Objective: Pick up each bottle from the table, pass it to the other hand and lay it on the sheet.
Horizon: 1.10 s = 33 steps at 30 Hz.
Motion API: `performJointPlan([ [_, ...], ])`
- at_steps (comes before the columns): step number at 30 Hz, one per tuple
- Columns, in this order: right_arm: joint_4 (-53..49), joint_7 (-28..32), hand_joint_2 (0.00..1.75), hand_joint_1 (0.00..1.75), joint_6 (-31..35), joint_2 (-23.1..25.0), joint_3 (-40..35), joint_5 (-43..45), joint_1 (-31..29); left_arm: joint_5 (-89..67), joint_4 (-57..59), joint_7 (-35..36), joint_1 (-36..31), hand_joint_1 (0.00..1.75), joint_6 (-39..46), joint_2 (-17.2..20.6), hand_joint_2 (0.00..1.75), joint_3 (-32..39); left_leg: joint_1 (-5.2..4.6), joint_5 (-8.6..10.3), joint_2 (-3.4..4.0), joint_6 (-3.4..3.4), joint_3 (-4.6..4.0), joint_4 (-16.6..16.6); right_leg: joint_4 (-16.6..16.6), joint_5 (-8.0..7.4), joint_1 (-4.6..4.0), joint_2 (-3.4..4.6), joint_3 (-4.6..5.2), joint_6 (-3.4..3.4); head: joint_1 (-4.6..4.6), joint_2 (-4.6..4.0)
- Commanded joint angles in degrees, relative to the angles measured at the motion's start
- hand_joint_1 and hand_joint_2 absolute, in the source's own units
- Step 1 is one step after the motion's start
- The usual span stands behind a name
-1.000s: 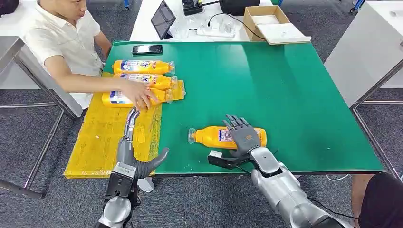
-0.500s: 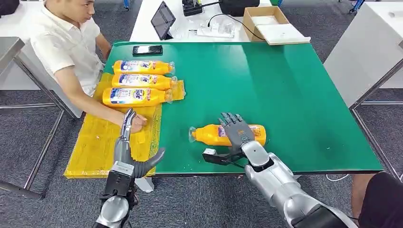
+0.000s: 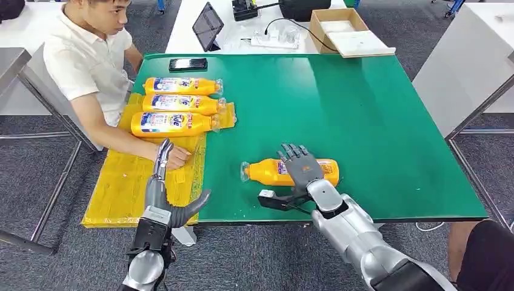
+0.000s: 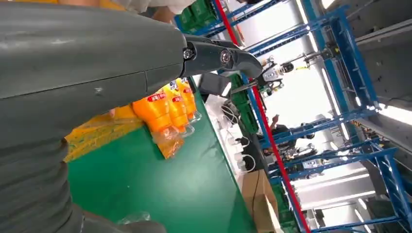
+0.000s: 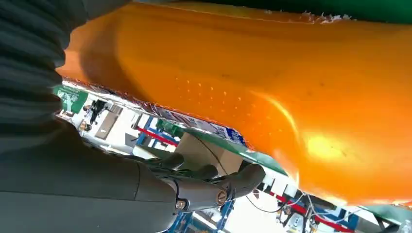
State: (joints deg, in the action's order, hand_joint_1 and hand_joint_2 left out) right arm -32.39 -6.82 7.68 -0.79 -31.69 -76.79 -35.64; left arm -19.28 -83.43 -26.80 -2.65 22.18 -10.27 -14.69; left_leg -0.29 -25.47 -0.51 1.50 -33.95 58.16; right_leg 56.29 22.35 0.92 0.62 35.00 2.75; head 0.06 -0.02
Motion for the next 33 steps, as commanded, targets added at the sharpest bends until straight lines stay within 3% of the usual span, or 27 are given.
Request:
performJointPlan([
  [1, 2.23, 0.5, 1.75, 0.0, -2.19, -1.76, -2.06, 1.93, 3.3, -1.03, -0.88, 0.69, 1.91, 0.0, -0.77, -0.14, 1.75, 2.33, 0.06, -0.02, -0.06, -0.08, 0.2, -0.09, -0.12, 0.04, -0.08, -0.13, -0.23, -0.09, -0.02, 0.0],
  [6, -6.46, 0.81, 1.75, 0.0, -2.69, -6.37, -1.71, 3.95, 8.34, -1.86, -2.8, 0.93, 3.56, 0.0, -0.87, 0.07, 1.75, 3.21, 0.13, -0.02, -0.19, -0.12, 0.38, -0.14, -0.23, 0.06, -0.16, -0.32, -0.47, -0.14, 0.0, 0.0],
  [9, -23.91, -1.83, 1.75, 0.0, -3.33, -14.96, 3.29, 6.37, 20.7, -2.64, -5.17, 1.33, 6.03, 0.0, -0.77, 0.15, 1.75, 4.42, 0.15, -0.02, -0.59, -0.12, 0.48, -0.18, -0.32, 0.16, -0.19, -0.67, -0.66, -0.12, -0.02, 0.0],
  [13, -27.89, -2.45, 1.75, 0.0, -3.72, -15.93, 5.67, 6.25, 23.91, -2.88, -6.12, 1.3, 6.79, 0.0, -0.91, 0.03, 1.75, 4.56, 0.09, -0.13, -0.78, -0.08, 0.54, -0.14, -0.27, 0.35, -0.12, -0.61, -0.76, 0.06, -0.04, 0.0],
  [25, -31.45, -2.56, 1.75, 0.0, -5.44, -16.49, 13.17, 5.54, 26.73, -2.67, -6.74, 1.49, 7.6, 0.0, -1.24, -0.18, 1.75, 4.94, 0.04, -0.25, -0.53, -0.01, 0.47, -0.06, -0.23, 0.33, -0.06, -0.36, -0.64, 0.2, -0.02, 0.0],
  [29, -23.59, -0.07, 1.75, 0.0, -6.34, -14.5, 15.31, 8.19, 23.33, -1.39, -3.9, 1.68, 6.06, 0.0, -1.92, -0.16, 1.75, 5.07, 0.02, -0.24, -0.43, 0.01, 0.46, -0.06, -0.24, 0.29, -0.04, -0.26, -0.63, 0.22, -0.04, 0.0],
  [33, -15.68, 2.76, 1.75, 0.0, -2.37, -12.68, 16.5, 9.81, 20.57, -0.21, -2.4, 1.12, 4.99, 0.0, -2.32, 0.0, 1.75, 4.32, 0.03, -0.22, -0.4, 0.01, 0.51, -0.09, -0.29, 0.25, -0.05, -0.23, -0.67, 0.22, 0.0, 0.0],
])
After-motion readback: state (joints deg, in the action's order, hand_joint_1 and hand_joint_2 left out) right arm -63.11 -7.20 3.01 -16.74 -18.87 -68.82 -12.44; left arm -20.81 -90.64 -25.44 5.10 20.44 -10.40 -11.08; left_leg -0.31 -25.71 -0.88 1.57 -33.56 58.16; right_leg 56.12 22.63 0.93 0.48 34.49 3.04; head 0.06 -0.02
